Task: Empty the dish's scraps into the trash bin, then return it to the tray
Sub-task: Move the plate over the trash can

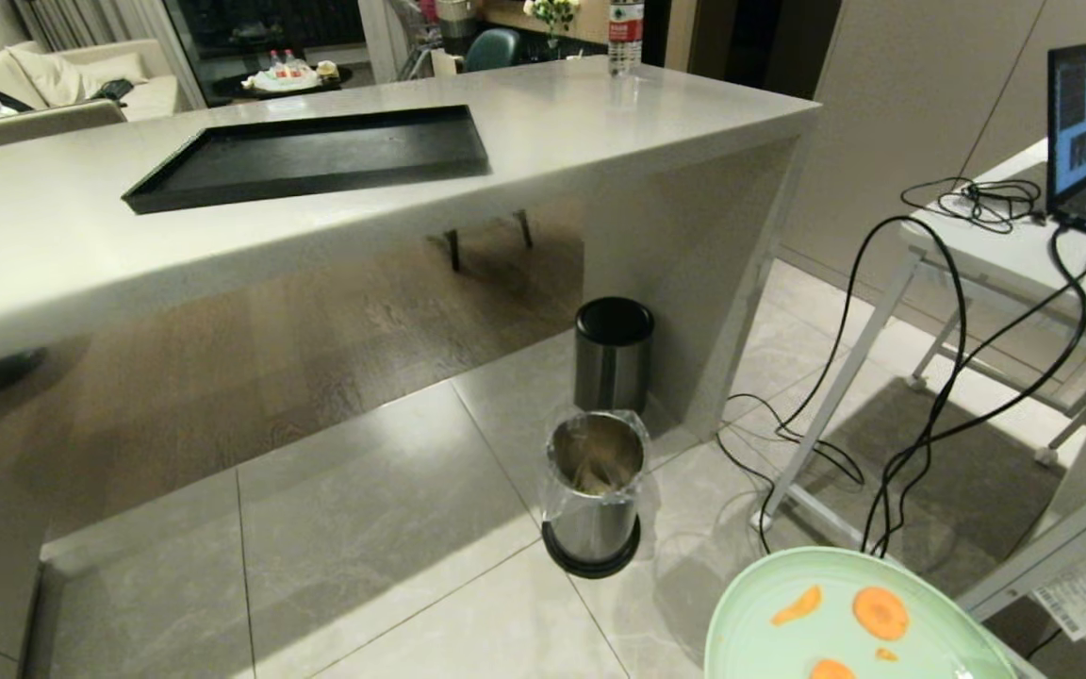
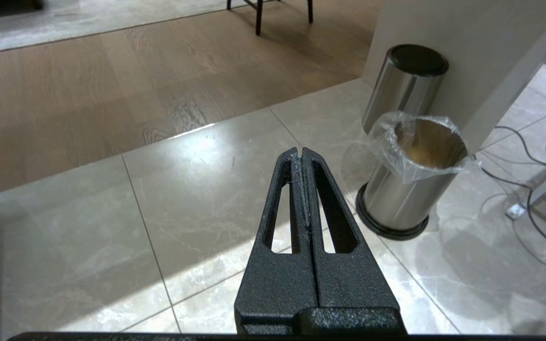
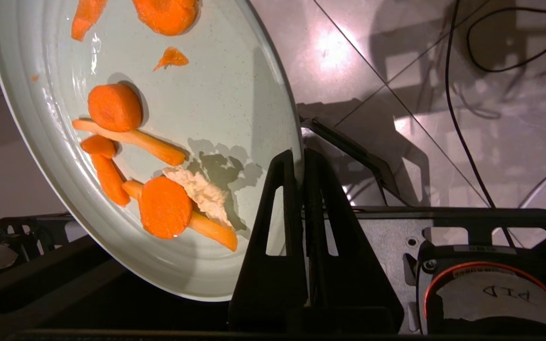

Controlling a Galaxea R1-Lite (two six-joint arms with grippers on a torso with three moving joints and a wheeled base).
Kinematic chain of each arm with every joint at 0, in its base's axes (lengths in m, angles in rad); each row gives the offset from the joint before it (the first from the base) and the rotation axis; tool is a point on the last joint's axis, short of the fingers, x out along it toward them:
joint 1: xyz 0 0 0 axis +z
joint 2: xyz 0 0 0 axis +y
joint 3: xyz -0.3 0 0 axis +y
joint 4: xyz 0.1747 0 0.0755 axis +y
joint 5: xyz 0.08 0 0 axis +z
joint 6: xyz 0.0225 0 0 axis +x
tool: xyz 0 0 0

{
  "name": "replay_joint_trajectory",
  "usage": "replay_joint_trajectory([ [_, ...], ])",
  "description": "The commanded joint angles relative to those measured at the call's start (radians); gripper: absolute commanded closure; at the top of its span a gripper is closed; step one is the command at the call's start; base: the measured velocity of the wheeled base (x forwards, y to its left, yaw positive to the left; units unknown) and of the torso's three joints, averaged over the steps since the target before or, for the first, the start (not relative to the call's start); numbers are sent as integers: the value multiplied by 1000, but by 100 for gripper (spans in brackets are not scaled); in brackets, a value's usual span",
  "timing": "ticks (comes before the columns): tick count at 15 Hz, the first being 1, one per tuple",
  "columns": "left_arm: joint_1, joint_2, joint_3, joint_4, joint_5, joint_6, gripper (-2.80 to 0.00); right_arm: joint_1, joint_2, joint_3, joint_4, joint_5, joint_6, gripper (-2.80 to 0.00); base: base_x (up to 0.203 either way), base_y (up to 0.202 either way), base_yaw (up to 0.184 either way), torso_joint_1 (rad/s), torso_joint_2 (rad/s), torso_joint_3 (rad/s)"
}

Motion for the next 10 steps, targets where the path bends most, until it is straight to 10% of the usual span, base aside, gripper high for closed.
replay_joint_trajectory([
  [1,1,1,0,-1,0,-1,0,0,-1,0,3,0,4,0,0,0,0,12,432,461],
  [10,-1,1,0,-1,0,-1,0,0,-21,10,2,0,4,0,0,0,0,4,82,94],
])
